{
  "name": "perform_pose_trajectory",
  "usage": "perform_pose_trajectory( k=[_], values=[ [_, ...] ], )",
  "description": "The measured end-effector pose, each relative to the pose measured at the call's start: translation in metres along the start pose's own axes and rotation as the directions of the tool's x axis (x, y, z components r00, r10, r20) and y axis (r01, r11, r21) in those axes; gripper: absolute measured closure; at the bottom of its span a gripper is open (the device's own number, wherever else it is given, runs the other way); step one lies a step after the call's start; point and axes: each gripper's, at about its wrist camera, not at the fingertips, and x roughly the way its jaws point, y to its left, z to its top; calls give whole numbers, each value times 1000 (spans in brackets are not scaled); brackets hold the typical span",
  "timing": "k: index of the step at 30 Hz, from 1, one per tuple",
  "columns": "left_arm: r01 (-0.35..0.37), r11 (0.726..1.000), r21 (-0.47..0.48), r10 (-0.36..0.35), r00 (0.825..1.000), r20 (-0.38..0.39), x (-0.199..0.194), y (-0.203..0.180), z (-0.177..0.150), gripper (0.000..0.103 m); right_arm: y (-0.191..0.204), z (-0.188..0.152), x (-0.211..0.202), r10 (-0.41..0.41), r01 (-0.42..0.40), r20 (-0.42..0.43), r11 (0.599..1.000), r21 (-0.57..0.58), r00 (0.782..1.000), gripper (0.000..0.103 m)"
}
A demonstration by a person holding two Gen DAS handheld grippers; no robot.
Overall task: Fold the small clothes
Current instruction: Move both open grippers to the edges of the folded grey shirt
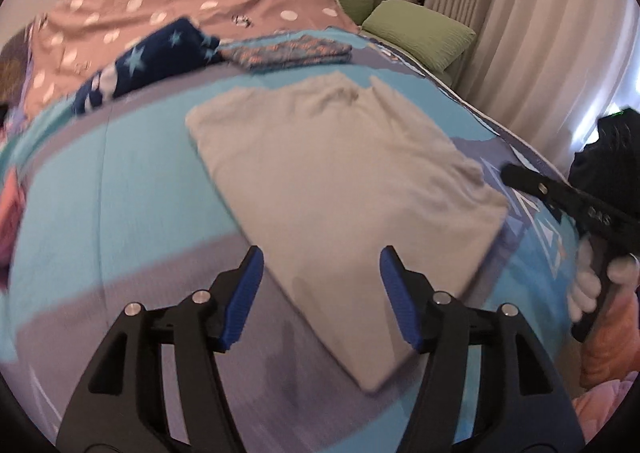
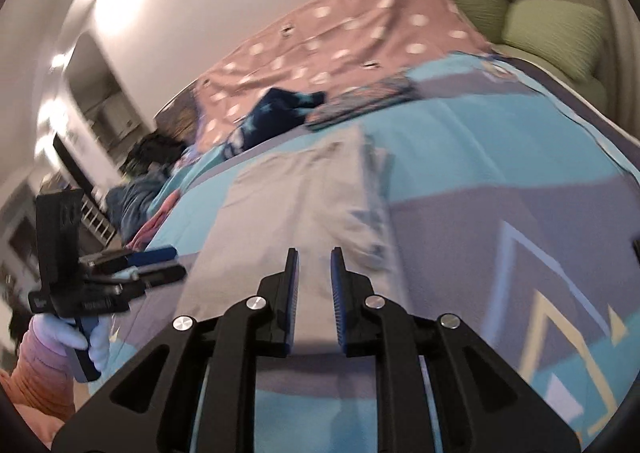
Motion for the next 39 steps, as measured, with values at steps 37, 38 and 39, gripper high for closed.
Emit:
perform_pose_trajectory(
  k=[37,38,39],
  values=[
    [67,977,-204,-54,996,68,47,57,28,72,-29,68,88,-150,146,-163,989,-38,975,91],
    [50,977,-208,-35,997,75,47,62,33,70,-27,73,89,-144,138,-158,989,-44,977,91],
    [28,975,-218,-10,997,80,49,69,41,69,-25,78,91,-129,123,-154,991,-50,980,91]
  ],
)
